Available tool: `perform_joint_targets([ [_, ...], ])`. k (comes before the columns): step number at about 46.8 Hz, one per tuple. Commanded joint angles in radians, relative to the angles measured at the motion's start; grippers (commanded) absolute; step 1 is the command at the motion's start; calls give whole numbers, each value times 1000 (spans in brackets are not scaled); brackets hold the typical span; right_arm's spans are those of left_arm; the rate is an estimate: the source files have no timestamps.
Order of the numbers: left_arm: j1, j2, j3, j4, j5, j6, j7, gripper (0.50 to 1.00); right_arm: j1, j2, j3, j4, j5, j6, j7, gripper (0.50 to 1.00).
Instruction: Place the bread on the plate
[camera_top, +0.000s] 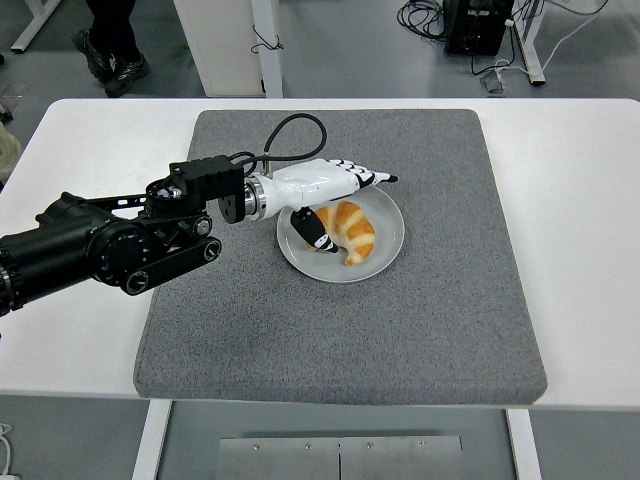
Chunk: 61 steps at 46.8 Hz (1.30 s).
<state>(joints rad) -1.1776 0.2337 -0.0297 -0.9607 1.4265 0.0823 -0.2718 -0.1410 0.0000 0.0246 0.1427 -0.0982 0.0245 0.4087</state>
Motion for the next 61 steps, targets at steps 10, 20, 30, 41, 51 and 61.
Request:
perform_joint_targets([
  [10, -103, 104, -13, -78, -113, -15, -9, 978, 0, 0, 0, 0, 0, 0, 1, 1000],
  [20, -128, 144, -72, -78, -274, -15, -55, 978, 0, 0, 0, 0, 0, 0, -1, 1000],
  [30, -136, 170, -93, -78, -394, -15, -63, 980, 0, 0, 0, 0, 0, 0, 1, 1000],
  [41, -134, 176, -113, -64, -621, -6, -53, 980, 0, 0, -2, 0, 0, 0, 1, 1000],
  [51, -111, 200, -142, -49, -759, -3, -64, 978, 0, 0, 0, 2, 0, 0, -1, 1000],
  [61, -28, 184, -260, 19, -934, -4, -64, 978, 0, 0, 0, 0, 0, 0, -1, 1000],
])
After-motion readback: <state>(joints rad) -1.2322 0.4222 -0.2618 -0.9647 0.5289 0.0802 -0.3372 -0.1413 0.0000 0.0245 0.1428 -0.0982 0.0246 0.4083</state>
